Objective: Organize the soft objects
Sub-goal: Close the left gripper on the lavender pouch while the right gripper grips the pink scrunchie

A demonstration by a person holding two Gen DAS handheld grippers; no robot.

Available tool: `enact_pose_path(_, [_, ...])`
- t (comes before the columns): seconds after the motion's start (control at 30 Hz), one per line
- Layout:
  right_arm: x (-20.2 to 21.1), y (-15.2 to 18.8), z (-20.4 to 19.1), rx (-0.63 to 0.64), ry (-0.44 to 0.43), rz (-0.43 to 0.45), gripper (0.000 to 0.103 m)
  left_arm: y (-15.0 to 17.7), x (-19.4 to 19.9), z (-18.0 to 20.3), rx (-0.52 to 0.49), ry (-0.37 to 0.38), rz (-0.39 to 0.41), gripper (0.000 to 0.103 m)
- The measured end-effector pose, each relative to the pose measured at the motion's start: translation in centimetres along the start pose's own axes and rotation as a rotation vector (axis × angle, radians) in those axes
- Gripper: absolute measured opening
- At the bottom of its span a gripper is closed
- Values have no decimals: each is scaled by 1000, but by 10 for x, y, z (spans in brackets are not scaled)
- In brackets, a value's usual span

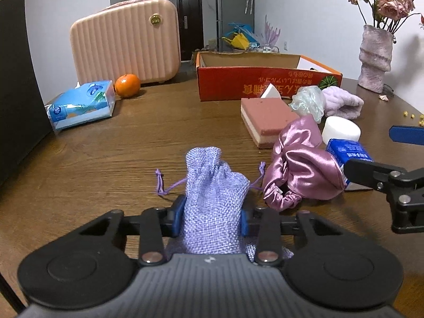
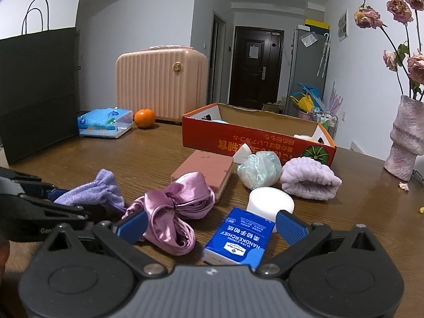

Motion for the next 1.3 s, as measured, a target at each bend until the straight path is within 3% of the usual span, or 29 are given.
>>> enact_pose_path(0.3, [-4,-6,-14,18,-3,0,103,-7,12,-16,14,-25,68,35])
enact_pose_path(0.93, [-42,-18,-62,63,-28,-67,101,-13,20,-69,48,-61,125,35])
enact_pose_path(1.3, [-64,-19,-69,31,13,-111,89,-12,21,-84,43,-56,132,35])
Point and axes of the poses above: each gripper's, at about its wrist camera, not at the fingertips, and x roughly against the way its jaws point, z to its right, y to its underside, the point moved 10 cm from there along -x, roughly the way its jaws point, and after that the axes turned 11 degrees about -z, right-handed, at the moved point
